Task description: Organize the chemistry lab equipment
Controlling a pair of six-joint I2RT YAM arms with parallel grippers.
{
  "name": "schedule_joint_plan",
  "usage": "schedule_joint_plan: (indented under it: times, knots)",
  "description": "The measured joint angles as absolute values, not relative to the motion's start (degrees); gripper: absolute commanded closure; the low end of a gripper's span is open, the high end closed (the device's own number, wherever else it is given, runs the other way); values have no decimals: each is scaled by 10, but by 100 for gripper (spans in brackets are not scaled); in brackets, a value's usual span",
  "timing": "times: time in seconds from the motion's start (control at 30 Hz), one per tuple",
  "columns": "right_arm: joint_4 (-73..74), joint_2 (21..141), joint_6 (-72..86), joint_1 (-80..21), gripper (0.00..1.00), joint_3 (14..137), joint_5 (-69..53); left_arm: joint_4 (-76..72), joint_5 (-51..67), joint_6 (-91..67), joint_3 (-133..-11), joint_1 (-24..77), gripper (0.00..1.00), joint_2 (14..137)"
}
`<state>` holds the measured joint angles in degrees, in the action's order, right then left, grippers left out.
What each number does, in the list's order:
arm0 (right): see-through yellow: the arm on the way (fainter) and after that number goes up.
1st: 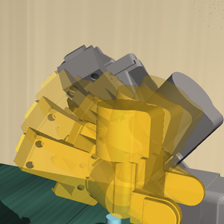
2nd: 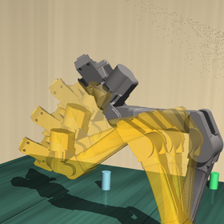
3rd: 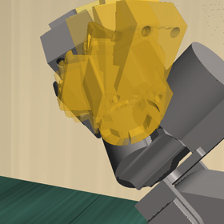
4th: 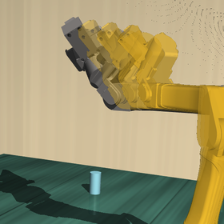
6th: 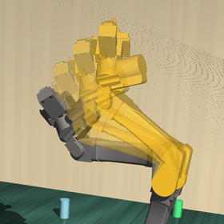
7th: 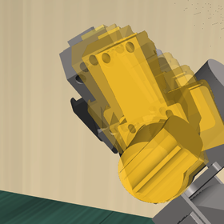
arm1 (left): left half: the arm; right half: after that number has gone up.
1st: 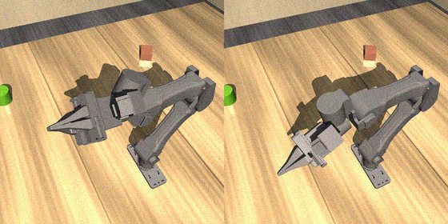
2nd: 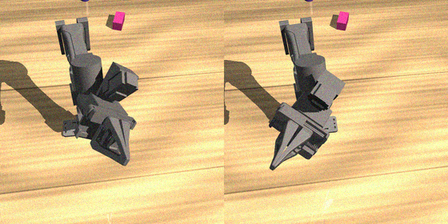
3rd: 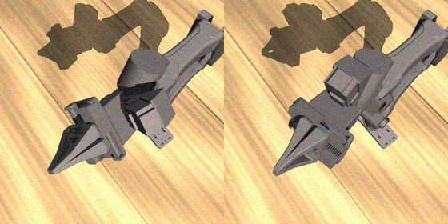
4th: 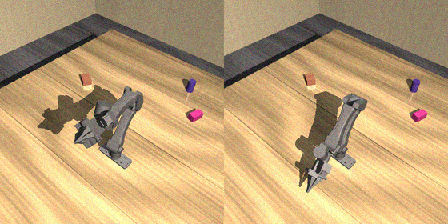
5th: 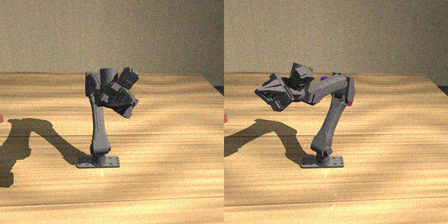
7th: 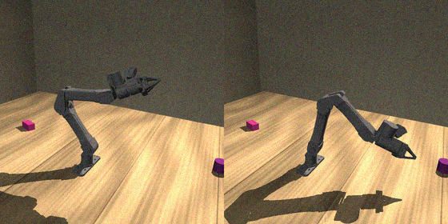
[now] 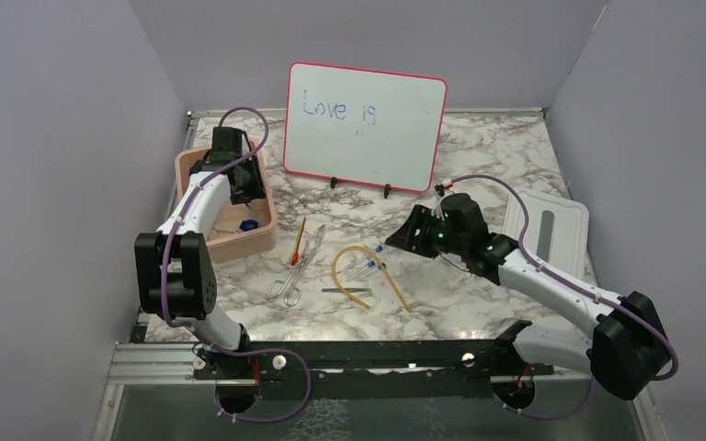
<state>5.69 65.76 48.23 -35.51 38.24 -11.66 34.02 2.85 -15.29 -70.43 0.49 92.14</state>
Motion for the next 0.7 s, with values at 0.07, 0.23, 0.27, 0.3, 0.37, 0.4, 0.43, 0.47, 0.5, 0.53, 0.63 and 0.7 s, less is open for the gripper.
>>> schedule_joint_plan:
  times: [0.07,0.23,0.27,0.3,0.37,0.4,0.43,0.47,0.5,0.53,0.63,0.7]
  knots:
    - [59,664,477,-355,42,383,-116,339,30,-148,-704,5,57,921]
    - [72,671,455,-355,42,383,-106,341,30,-141,-704,5,57,905]
    - [74,671,449,-355,42,384,-103,343,31,-140,-704,5,57,898]
    - [78,672,439,-355,42,386,-98,345,31,-140,-704,5,57,890]
    - [88,679,422,-355,42,396,-93,354,33,-139,-705,5,57,867]
    - [95,686,412,-355,42,405,-89,358,35,-138,-707,5,57,850]
    - [100,694,401,-355,42,415,-84,361,37,-138,-709,5,57,837]
    - [105,704,387,-355,42,425,-81,363,43,-137,-712,5,57,817]
    - [108,714,374,-355,42,435,-77,363,51,-137,-714,5,56,804]
    - [112,724,361,-355,42,444,-75,362,60,-136,-716,5,56,787]
    - [123,756,327,-357,43,467,-72,360,108,-132,-716,7,55,739]
    - [132,785,307,-364,43,486,-69,354,152,-130,-713,16,54,711]
